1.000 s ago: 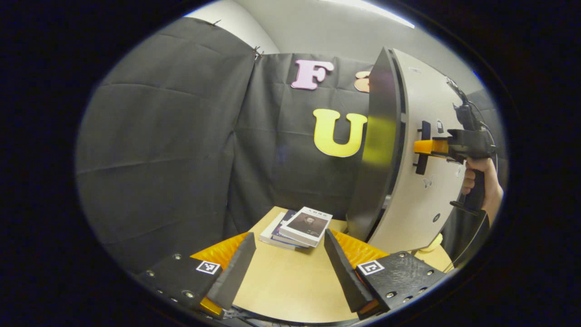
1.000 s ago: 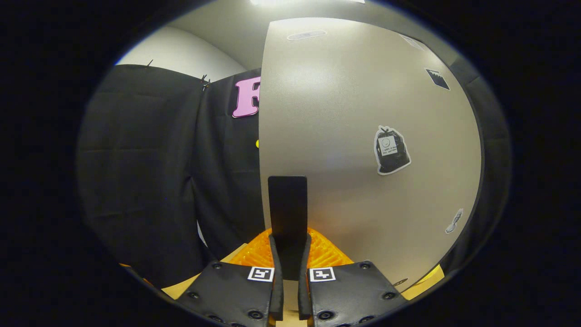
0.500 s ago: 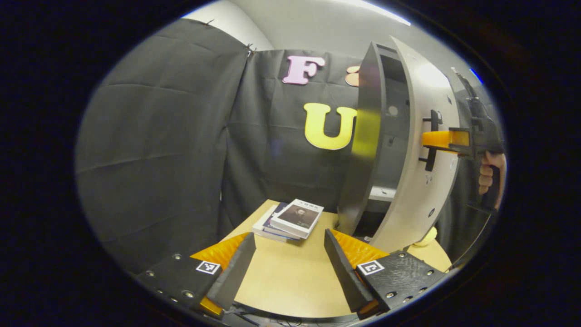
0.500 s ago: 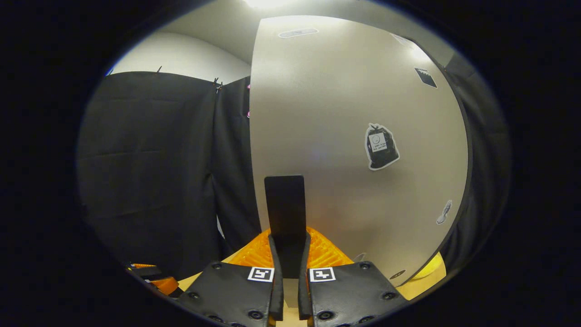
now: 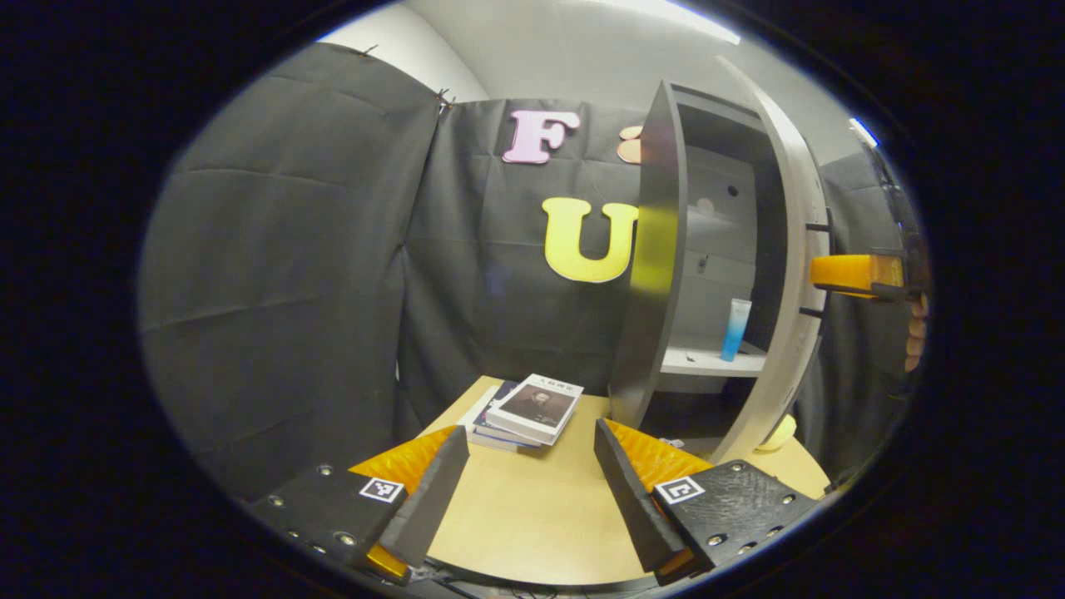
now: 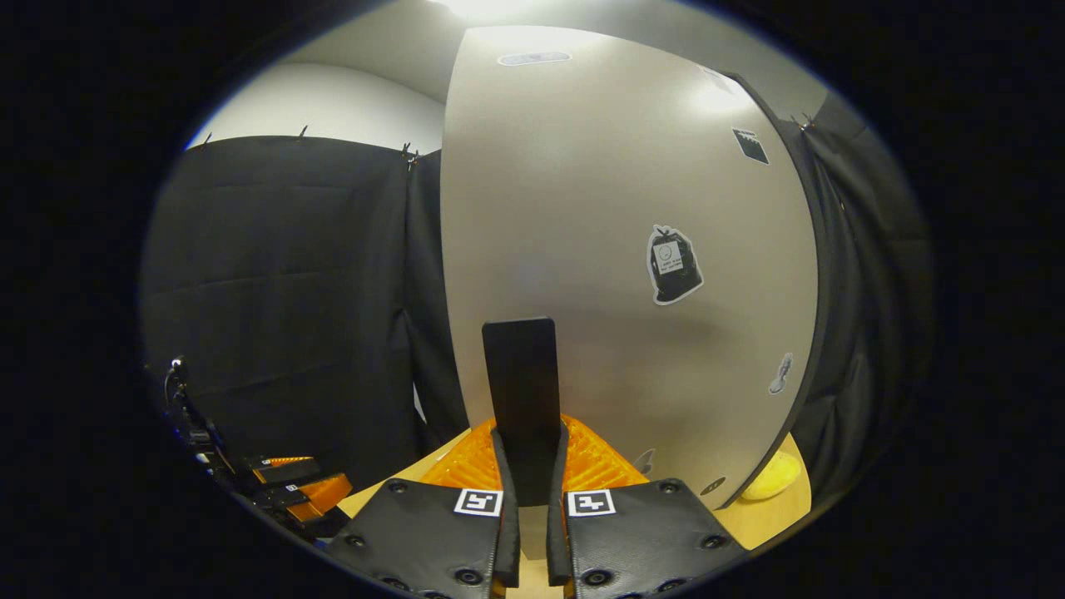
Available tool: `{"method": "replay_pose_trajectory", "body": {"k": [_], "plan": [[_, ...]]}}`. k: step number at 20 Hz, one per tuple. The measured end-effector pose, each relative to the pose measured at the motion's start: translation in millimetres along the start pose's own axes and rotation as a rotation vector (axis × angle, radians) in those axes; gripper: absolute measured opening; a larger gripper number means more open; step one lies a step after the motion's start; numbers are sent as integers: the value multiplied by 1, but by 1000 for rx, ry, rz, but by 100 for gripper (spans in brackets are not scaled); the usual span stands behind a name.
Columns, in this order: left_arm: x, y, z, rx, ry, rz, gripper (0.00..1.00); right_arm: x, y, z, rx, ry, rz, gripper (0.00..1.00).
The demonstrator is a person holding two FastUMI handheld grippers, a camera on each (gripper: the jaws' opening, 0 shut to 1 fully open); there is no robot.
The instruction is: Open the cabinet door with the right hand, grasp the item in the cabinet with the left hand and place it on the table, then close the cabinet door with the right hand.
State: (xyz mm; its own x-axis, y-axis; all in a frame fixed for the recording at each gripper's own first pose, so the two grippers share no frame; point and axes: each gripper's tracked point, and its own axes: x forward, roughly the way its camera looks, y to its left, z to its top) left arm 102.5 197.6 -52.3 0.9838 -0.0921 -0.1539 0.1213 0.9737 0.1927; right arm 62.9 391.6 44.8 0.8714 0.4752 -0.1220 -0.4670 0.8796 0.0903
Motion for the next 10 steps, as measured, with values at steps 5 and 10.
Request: {"method": "replay_pose_trajectory", "body": {"k": [5, 10], "plan": [[1, -18, -1, 33, 5, -32, 92, -22, -21, -1, 47, -8, -23, 14], [11, -46, -7, 42, 27, -105, 92, -44, -48, 2, 88, -28, -87, 14]]}}
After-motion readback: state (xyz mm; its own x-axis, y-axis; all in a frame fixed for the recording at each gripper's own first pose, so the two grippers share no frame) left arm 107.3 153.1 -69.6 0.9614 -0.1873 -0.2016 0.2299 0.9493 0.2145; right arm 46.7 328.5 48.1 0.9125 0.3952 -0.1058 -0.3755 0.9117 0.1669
